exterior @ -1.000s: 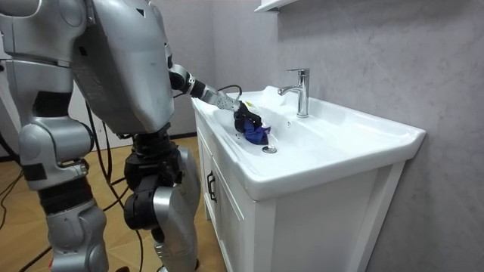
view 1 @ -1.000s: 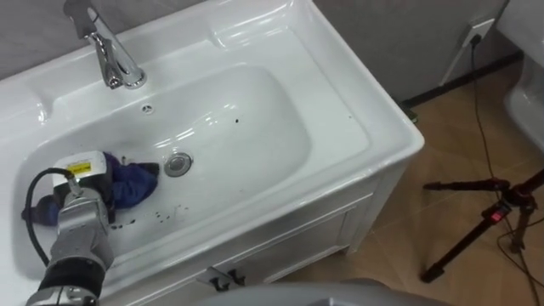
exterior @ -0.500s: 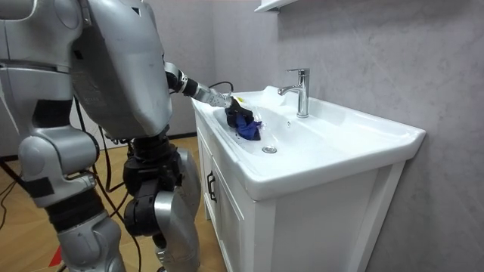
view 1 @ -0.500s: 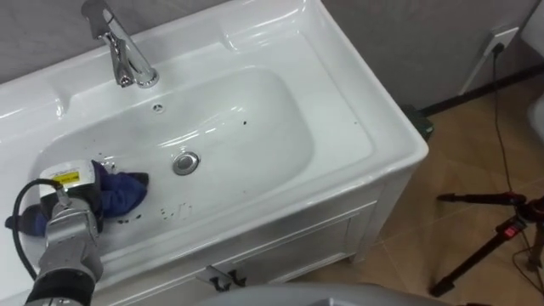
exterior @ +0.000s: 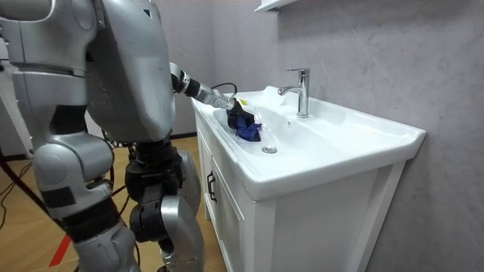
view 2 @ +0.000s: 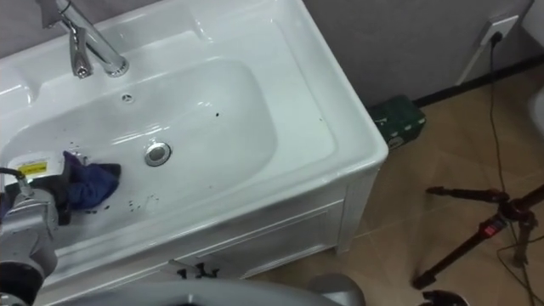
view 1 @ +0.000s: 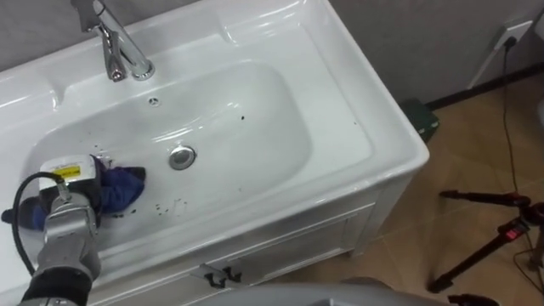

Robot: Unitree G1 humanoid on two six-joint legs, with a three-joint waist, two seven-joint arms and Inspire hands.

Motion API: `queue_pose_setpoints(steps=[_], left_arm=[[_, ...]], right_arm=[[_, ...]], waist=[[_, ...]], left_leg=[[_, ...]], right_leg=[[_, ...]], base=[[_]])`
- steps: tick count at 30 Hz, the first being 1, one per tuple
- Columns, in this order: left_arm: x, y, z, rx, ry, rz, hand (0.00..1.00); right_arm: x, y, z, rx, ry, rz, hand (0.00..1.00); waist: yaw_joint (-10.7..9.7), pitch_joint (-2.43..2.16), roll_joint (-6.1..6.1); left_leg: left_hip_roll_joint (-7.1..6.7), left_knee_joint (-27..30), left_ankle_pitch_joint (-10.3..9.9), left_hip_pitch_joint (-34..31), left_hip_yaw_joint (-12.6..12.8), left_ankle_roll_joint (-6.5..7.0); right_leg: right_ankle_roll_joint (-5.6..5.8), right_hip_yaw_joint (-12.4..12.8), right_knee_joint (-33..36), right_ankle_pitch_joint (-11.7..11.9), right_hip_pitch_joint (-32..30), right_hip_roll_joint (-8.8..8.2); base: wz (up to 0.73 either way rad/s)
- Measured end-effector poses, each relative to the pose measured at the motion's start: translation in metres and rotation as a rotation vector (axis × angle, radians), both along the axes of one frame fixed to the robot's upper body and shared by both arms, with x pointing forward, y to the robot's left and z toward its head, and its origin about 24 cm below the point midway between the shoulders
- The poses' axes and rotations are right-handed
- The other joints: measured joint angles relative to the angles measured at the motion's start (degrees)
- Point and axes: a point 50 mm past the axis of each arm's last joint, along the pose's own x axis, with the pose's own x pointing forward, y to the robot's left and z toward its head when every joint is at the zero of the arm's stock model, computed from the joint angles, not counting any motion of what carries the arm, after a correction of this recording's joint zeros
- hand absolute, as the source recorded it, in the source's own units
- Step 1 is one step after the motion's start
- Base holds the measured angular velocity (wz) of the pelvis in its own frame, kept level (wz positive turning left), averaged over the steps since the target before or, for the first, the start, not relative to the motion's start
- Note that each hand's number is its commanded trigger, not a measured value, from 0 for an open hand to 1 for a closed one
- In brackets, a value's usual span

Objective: Wipe basin

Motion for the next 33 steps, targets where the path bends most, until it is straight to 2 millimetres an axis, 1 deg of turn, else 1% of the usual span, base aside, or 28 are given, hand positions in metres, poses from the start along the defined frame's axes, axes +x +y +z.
queue_pose_setpoints(steps=[1, 2, 5, 6, 7, 8, 9, 10, 12, 14, 15, 17, 19, 20, 21, 24, 29, 33], left_arm=[[0.002, -0.004, 0.0, -0.008, 0.005, -0.017, 1.0], [0.007, -0.014, 0.003, -0.02, 0.01, -0.059, 1.0], [0.021, -0.04, 0.012, -0.067, 0.0, -0.155, 1.0], [0.026, -0.05, 0.016, -0.087, -0.005, -0.189, 1.0], [0.029, -0.055, 0.019, -0.097, -0.006, -0.205, 1.0], [0.033, -0.065, 0.025, -0.136, -0.012, -0.234, 1.0], [0.036, -0.076, 0.03, -0.179, -0.016, -0.267, 1.0], [0.037, -0.082, 0.032, -0.193, -0.01, -0.29, 1.0], [0.041, -0.102, 0.041, -0.274, -0.005, -0.361, 1.0], [0.043, -0.112, 0.048, -0.335, 0.001, -0.388, 1.0], [0.045, -0.116, 0.052, -0.377, 0.005, -0.399, 1.0], [0.047, -0.123, 0.059, -0.442, 0.009, -0.413, 1.0], [0.05, -0.129, 0.065, -0.518, 0.022, -0.425, 1.0], [0.051, -0.131, 0.066, -0.576, 0.038, -0.422, 1.0], [0.051, -0.133, 0.066, -0.618, 0.058, -0.419, 1.0], [0.051, -0.135, 0.068, -0.652, 0.097, -0.425, 1.0], [0.049, -0.141, 0.075, -0.665, 0.14, -0.457, 1.0], [0.048, -0.144, 0.08, -0.666, 0.159, -0.479, 1.0]], right_arm=[[0.002, 0.0, 0.0, 0.003, -0.007, -0.001, 0.0], [0.006, 0.001, 0.0, 0.009, -0.022, -0.005, 0.0], [0.016, 0.005, 0.0, 0.021, -0.043, 0.032, 0.0], [0.019, 0.005, 0.0, 0.027, -0.054, 0.036, 0.0], [0.02, 0.005, 0.0, 0.032, -0.059, 0.037, 0.0], [0.021, 0.007, 0.0, 0.039, -0.062, 0.049, 0.0], [0.022, 0.008, 0.0, 0.045, -0.056, 0.067, 0.0], [0.023, 0.009, -0.001, 0.05, -0.054, 0.077, 0.0], [0.023, 0.01, -0.001, 0.065, -0.054, 0.081, 0.0], [0.023, 0.012, -0.002, 0.077, -0.042, 0.089, 0.0], [0.022, 0.013, -0.002, 0.083, -0.033, 0.102, 0.0], [0.02, 0.014, -0.003, 0.092, -0.021, 0.109, 0.0], [0.017, 0.014, -0.004, 0.102, -0.007, 0.097, 0.0], [0.015, 0.014, -0.004, 0.104, -0.003, 0.092, 0.0], [0.016, 0.015, -0.004, 0.109, -0.009, 0.081, 0.0], [0.014, 0.017, -0.005, 0.117, 0.0, 0.091, 0.0], [0.01, 0.018, -0.006, 0.136, 0.022, 0.088, 0.0], [0.006, 0.017, -0.007, 0.133, 0.037, 0.079, 0.0]], waist=[[-0.3, 0.06, 0.0], [-0.6, 0.35, -0.07], [-1.1, 0.8, -0.63], [-1.3, 0.81, -0.64], [-1.5, 0.81, -0.65], [-1.9, 0.87, -0.73], [-1.8, 0.98, -0.84], [-1.9, 0.99, -0.82], [-2.0, 0.98, -0.76], [-2.0, 1.04, -0.86], [-2.1, 0.98, -0.76], [-2.3, 0.86, -0.57], [-2.3, 0.82, -0.49], [-2.2, 0.89, -0.56], [-2.2, 0.88, -0.16], [-2.3, 1.0, 0.04], [-2.4, 0.98, 0.52], [-2.3, 1.02, 0.77]], left_leg=[[-0.12, 0.0, 0.0, 0.0, 0.0, 0.01], [-0.29, 0.0, 0.0, -0.1, 0.0, 0.0], [-0.76, 1.4, 0.0, -2.0, -0.1, 0.01], [-0.85, 2.1, 0.0, -3.0, -0.1, 0.02], [-0.9, 2.4, 0.0, -3.5, -0.1, 0.03], [-1.01, 3.1, -0.2, -4.4, -0.2, 0.25], [-1.13, 3.8, -0.2, -4.8, -0.2, 0.38], [-1.15, 4.0, -0.3, -4.9, -0.2, 0.46], [-1.26, 5.1, -0.4, -5.6, -0.4, 0.7], [-1.25, 5.9, -0.6, -5.8, -0.6, 0.89], [-1.2, 6.2, -0.7, -6.0, -0.8, 1.17], [-1.06, 6.9, -0.9, -6.6, -1.0, 1.45], [-0.91, 7.8, -1.1, -6.9, -1.0, 1.68], [-0.86, 7.8, -1.2, -6.8, -1.0, 1.71], [-0.75, 7.9, -1.4, -6.8, -1.0, 1.63], [-0.77, 7.9, -1.5, -6.7, -1.0, 1.61], [-0.8, 7.8, -1.5, -6.2, -1.1, 1.61], [-0.98, 7.5, -1.5, -5.7, -1.9, 1.61]], right_leg=[[0.08, -0.1, 0.0, 0.0, -0.1, -0.12], [0.18, -0.5, 0.1, -0.1, -0.1, -0.43], [0.64, -1.6, 0.9, -0.4, -1.1, -1.38], [0.72, -2.2, 1.0, -0.4, -1.7, -1.71], [0.79, -2.3, 1.1, -0.4, -1.9, -1.86], [0.97, -2.6, 1.3, -0.5, -2.4, -2.14], [1.07, -2.6, 1.5, -0.6, -2.6, -2.38], [1.12, -2.6, 1.6, -0.6, -2.6, -2.46], [1.27, -2.8, 1.6, -0.6, -2.6, -2.77], [1.3, -2.8, 1.8, -0.6, -2.6, -2.79], [1.3, -2.9, 1.7, -0.6, -2.6, -2.75], [1.31, -3.4, 1.7, -0.6, -2.5, -2.77], [1.33, -3.3, 1.7, -0.6, -2.4, -2.77], [1.35, -3.3, 1.7, -0.6, -2.2, -2.76], [1.38, -3.5, 1.7, -0.6, -1.8, -2.73], [1.46, -3.5, 1.7, -0.5, -1.7, -2.73], [1.53, -3.7, 1.2, -0.5, -1.4, -2.68], [1.68, -3.8, 0.6, -0.4, -0.6, -2.59]], base=[[0.24], [0.18], [0.2], [0.2], [0.22], [0.16], [0.1], [0.0], [0.0], [-0.02], [0.0], [0.1], [0.04], [0.0], [0.04], [0.01], [0.01], [0.0]])
